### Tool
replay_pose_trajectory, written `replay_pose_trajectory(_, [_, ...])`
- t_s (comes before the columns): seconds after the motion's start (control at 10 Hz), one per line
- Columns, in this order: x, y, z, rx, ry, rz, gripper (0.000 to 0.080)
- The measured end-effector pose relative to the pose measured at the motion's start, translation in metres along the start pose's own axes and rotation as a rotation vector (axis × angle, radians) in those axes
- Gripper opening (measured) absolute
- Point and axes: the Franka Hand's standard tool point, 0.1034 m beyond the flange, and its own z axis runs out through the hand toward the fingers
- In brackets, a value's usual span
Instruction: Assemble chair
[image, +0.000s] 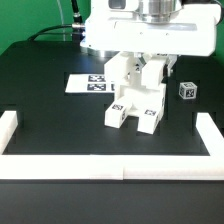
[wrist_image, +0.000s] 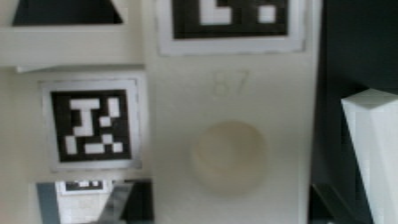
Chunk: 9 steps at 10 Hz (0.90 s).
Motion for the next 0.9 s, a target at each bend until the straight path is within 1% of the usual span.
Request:
replay_pose_trajectory(0.4, [0.002,0.002,0.008,-0.008,-0.005,-0.01,0.0289])
replay_pose_trajectory(0.8, [0.005,0.003,0.021,-0.022,-0.016,-0.027,0.0289])
replay_pose_trajectory(0.9, [0.007,0.002,0.022,-0.021,-0.007,-0.027,0.0289])
